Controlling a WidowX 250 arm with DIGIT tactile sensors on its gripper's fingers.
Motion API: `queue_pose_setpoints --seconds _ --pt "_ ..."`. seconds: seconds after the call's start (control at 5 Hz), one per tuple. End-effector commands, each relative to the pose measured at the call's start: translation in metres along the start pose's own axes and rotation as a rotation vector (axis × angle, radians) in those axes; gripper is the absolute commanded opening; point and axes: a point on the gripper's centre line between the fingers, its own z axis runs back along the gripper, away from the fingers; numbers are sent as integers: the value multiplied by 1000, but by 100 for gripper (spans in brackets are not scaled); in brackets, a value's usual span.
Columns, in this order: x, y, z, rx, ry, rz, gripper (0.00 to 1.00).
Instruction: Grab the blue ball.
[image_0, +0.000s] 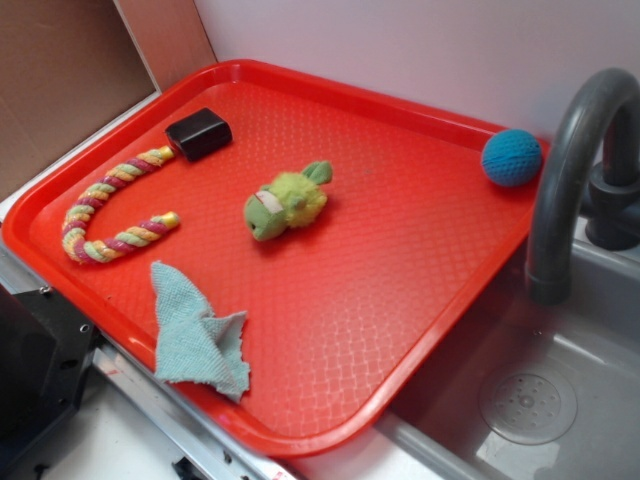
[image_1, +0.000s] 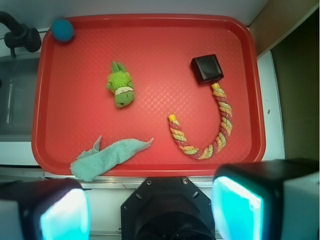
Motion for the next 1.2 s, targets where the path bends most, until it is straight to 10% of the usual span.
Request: queue_pose_setpoints --seconds 0.0,0.4,1.0 --pt "0 0 0 0 0 0 100" --pt "37 -4 -33 -39 -132 103 100" --pt "105 -55 -103 -347 -226 32 100"
